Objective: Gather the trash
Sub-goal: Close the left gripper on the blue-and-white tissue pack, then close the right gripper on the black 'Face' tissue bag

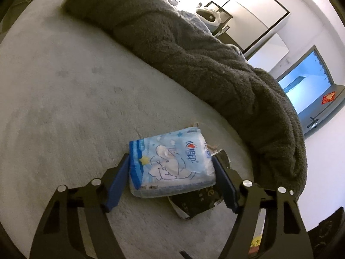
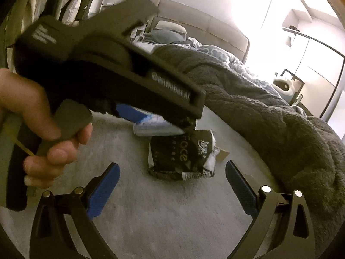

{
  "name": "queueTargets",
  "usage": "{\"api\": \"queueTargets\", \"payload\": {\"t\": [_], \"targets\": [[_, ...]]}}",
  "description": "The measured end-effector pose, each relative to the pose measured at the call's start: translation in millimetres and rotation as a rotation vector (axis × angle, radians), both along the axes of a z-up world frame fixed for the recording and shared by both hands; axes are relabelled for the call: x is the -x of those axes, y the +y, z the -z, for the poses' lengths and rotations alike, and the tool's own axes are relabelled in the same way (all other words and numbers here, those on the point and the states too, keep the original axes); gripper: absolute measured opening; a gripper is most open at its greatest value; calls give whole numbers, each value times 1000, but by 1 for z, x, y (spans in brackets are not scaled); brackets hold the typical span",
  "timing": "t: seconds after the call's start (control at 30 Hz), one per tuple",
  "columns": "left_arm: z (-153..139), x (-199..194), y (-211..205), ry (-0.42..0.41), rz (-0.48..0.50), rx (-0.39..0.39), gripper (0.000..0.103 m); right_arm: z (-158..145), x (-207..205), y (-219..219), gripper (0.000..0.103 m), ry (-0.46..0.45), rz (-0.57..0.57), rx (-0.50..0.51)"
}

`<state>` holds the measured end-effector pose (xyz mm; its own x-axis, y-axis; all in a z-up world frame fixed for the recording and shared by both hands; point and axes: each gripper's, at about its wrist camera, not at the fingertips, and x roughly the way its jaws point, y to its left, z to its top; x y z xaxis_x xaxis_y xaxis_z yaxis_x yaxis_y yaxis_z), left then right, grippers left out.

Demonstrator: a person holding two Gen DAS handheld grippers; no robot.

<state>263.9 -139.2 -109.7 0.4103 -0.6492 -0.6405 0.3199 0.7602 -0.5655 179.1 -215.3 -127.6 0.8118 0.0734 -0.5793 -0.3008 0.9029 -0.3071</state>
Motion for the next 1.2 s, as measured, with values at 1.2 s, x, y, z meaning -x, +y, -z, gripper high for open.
{"api": "queueTargets", "payload": {"t": [1.2], "targets": [[-71, 32, 115, -235, -195, -81, 77, -15, -47, 4, 70, 157, 125, -95]]}}
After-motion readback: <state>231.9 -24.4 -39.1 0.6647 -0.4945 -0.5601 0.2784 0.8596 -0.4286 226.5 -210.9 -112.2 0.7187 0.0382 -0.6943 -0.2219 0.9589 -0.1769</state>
